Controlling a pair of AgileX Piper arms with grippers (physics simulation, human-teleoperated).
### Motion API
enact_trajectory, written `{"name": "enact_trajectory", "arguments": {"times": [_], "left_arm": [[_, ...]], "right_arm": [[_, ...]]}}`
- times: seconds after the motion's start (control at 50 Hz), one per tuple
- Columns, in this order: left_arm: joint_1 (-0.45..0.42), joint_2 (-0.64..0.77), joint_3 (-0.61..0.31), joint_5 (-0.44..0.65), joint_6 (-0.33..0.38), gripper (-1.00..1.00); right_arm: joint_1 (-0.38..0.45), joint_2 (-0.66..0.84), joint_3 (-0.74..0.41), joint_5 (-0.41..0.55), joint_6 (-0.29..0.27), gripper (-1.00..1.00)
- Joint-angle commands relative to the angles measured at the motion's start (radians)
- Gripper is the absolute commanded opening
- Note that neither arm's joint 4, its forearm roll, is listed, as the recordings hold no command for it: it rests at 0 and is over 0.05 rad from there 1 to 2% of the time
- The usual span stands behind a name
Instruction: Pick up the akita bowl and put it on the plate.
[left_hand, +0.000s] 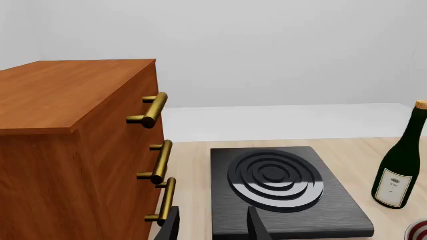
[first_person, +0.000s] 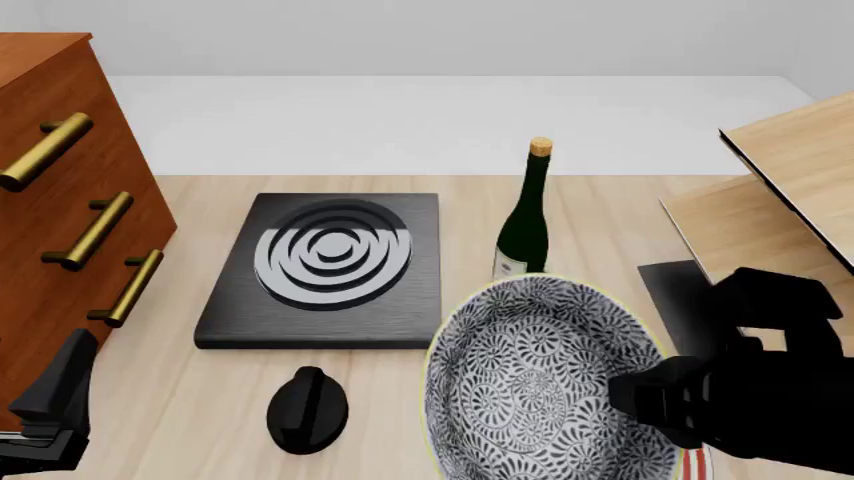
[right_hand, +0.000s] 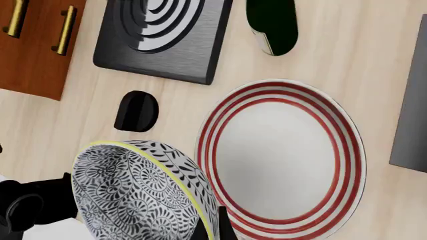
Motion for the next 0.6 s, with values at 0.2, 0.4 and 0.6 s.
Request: {"name": "enact_trajectory", "arguments": {"times": [0.2,0.4,0.6], "left_arm": [[0.001,0.001,0.0,0.001,-0.002,1.0],[0.0,0.001,-0.003,0.005,-0.002,1.0],[0.001,0.001,-0.001,0.002,-0.002,1.0]], "right_arm": [[-0.156,-0.178,0.119,0.026,0.021,-1.0],[-0.218,-0.216,0.155,0.033,0.031,-1.0],[-0.235,-0.232,0.213,-0.004,0.066,-1.0]]}}
